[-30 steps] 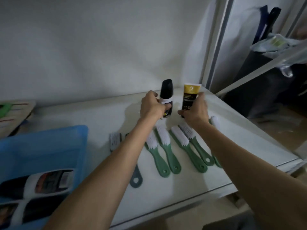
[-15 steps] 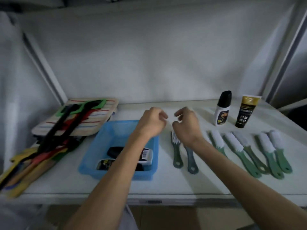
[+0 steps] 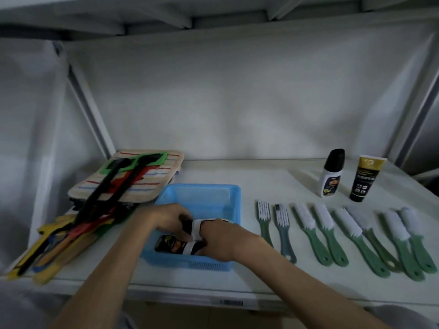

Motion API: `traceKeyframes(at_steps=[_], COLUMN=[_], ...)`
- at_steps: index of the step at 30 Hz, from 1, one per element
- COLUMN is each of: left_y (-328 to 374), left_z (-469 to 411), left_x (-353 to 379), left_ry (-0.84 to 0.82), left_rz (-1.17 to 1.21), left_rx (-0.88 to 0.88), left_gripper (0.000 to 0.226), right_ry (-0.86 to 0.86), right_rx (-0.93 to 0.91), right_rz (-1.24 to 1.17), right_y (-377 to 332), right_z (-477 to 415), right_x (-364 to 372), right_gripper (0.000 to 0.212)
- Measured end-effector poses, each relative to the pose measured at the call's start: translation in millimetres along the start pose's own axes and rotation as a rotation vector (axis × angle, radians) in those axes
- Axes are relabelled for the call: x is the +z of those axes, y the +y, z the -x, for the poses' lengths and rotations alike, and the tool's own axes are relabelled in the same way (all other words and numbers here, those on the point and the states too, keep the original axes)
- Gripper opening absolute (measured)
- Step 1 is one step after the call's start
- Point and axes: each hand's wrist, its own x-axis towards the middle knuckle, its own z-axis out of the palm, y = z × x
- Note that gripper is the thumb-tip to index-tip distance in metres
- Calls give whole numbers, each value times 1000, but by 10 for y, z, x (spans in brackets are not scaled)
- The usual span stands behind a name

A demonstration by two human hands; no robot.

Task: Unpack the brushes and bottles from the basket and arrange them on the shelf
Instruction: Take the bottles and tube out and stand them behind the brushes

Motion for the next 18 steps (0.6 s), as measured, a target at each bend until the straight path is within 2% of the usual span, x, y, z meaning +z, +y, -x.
traceKeyframes(at_steps=[2,4,6,8,10,12,15,18], left_y=[47,47,33,13,21,33,88,127], left_z=[-45,-88,-106,-121,-106,-45,143,236], left_x=[2,-26,-47,-53,-67,-111,-217,-267], left_ry=[-31,-60,-49,3,91,242,459,588], left_rz=[-6,18,69,114,239,433,684,843], left_rx=[20,17,11,22,85,174,308,358], left_gripper=[11,16,28,40,35,30,28,21], right_ry=[-26,-55,-108,-169,-199,-113,-14,88], right_rx=[-12,-4,30,34,15,2,-26,-44], right_rz=[0,-38,-67,-111,-166,-203,-519,-873], right_y=[-10,-24,-26,-6,15,55,112,233], right_z=[-30,-46,-50,-67,-99,-105,-51,52], right_x=[2,-4,-42,-85,-105,-135,-308,-563], right_gripper=[32,26,37,38,23,28,17,32])
